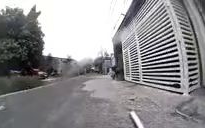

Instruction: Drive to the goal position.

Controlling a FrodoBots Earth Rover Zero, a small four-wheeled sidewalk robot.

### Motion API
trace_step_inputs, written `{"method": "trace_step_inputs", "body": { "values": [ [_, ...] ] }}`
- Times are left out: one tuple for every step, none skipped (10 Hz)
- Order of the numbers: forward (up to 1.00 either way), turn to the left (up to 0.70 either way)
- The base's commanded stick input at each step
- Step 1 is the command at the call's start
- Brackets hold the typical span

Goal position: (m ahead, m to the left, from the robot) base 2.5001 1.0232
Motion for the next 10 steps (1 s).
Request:
{"method": "trace_step_inputs", "body": {
  "values": [
    [0.50,0.00],
    [0.50,0.00],
    [0.50,0.00],
    [0.50,0.00],
    [0.50,0.00],
    [0.50,0.00],
    [0.50,0.00],
    [0.50,0.00],
    [0.50,0.00],
    [0.50,0.00]
  ]
}}
